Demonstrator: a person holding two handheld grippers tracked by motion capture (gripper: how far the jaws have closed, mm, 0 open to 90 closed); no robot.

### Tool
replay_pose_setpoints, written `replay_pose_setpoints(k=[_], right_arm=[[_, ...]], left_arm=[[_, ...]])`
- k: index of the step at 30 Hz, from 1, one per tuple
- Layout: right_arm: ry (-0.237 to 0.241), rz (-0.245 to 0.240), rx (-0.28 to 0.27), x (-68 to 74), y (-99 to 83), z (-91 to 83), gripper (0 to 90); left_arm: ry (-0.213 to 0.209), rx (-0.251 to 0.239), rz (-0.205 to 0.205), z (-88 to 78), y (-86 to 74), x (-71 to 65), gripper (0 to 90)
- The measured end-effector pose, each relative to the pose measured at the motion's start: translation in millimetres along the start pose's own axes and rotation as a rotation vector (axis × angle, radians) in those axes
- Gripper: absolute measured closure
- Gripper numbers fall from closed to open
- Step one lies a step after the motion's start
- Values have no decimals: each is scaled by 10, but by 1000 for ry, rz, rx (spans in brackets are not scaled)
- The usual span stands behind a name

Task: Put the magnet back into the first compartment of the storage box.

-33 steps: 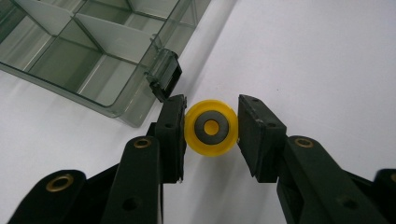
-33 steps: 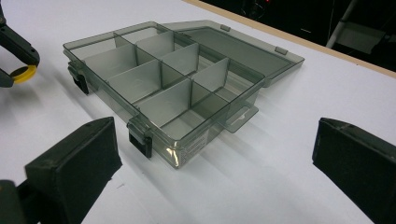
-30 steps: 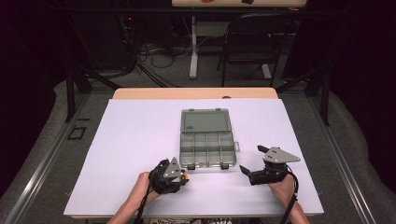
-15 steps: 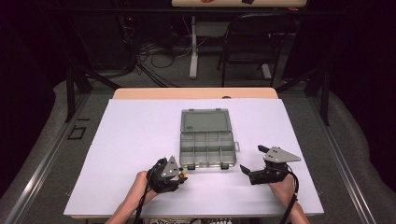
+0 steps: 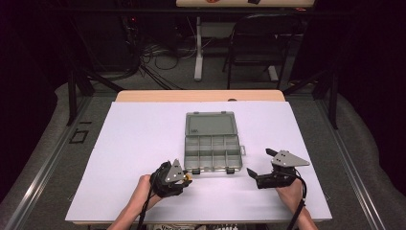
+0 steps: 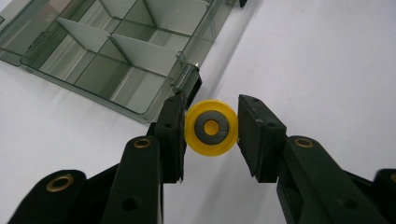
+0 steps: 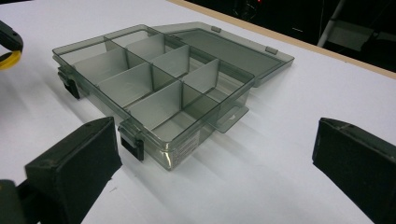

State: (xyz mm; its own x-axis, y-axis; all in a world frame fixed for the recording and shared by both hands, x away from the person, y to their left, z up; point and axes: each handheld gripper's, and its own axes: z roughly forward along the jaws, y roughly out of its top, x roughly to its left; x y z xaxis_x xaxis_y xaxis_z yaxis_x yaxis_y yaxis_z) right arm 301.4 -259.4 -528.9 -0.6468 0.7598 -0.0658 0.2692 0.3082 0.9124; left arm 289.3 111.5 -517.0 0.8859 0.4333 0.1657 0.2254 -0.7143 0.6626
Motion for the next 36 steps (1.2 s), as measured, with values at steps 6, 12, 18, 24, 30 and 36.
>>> replay_pose_setpoints(k=[6, 12, 18, 24, 30, 36], right_arm=[[-1, -1, -4, -4, -1, -7, 0], [1, 4, 4, -1, -8, 17, 0], [-1, 11, 1, -18, -10, 5, 0], [-7, 17, -2, -25, -10, -3, 0], [-5, 14, -3, -19, -6, -1, 0], [-8, 12, -7, -29, -5, -14, 0]], left_arm=[[15, -10, -1, -22, 40, 35, 632], [12, -42, -5, -46, 117, 86, 632], [24, -45, 1, -46, 147, 85, 632], [37, -52, 4, -66, 192, 129, 632], [49, -70, 10, -73, 236, 142, 632], [55, -71, 16, -59, 273, 169, 632]])
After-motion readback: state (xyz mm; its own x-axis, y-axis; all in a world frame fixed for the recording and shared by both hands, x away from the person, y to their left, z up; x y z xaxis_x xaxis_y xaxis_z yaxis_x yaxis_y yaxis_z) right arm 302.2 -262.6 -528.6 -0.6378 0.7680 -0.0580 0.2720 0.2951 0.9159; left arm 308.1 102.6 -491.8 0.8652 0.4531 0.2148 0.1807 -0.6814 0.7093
